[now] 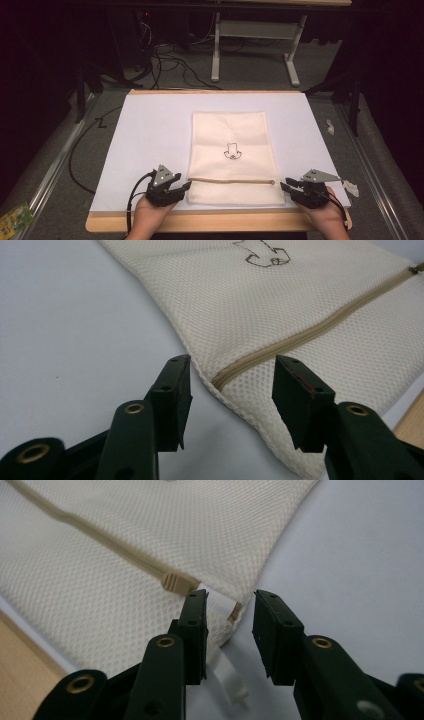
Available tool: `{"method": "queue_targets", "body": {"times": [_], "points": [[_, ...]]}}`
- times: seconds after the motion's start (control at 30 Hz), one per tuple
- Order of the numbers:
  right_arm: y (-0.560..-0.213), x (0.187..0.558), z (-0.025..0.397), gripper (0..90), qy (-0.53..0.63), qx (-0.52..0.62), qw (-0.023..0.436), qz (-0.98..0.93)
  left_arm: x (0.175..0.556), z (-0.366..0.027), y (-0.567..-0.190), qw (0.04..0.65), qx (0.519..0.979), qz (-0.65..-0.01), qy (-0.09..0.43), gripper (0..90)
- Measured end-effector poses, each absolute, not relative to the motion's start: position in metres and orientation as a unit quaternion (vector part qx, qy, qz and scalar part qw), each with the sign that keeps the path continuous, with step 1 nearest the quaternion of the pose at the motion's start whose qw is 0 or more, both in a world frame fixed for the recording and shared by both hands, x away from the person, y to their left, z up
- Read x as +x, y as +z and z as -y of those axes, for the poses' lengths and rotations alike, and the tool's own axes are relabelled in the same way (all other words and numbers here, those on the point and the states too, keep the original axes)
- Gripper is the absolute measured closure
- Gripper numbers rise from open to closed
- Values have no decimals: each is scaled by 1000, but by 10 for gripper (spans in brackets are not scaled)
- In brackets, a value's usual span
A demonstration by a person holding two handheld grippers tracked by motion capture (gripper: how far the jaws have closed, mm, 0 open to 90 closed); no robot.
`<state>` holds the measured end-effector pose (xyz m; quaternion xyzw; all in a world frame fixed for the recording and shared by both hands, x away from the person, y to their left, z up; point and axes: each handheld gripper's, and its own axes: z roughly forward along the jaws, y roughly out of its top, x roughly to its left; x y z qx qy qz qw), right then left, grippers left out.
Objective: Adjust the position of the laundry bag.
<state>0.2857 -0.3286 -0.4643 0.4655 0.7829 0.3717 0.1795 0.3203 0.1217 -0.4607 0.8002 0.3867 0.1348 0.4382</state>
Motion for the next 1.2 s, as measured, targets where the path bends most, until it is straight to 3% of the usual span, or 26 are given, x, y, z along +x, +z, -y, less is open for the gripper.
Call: {"method": "queue_targets", "body": {"times": [0.23,0.3,0.37,0.43,0.57,0.77,0.9,1.0,1.2], "points": [[-462,292,326,619,389,485,198,-758,322,-124,-460,445,796,-384,149,443],[-462,292,326,647,392,488,199,-754,322,-123,-461,444,797,-382,150,442],[-459,291,323,821,391,480,214,-756,322,-121,-462,442,799,-379,149,441],[-456,290,321,900,399,473,211,-756,322,-121,-463,441,799,-379,152,439],[-459,293,310,900,404,456,180,-772,324,-123,-462,443,798,-381,150,439],[-465,298,293,899,382,432,176,-798,323,-125,-460,451,792,-383,152,447],[-459,296,307,829,400,448,187,-777,323,-125,-460,453,791,-382,153,440],[-460,295,321,703,404,482,185,-755,324,-124,-460,457,789,-382,152,438],[-468,298,326,619,392,501,168,-753,325,-120,-459,466,784,-377,161,404]]}}
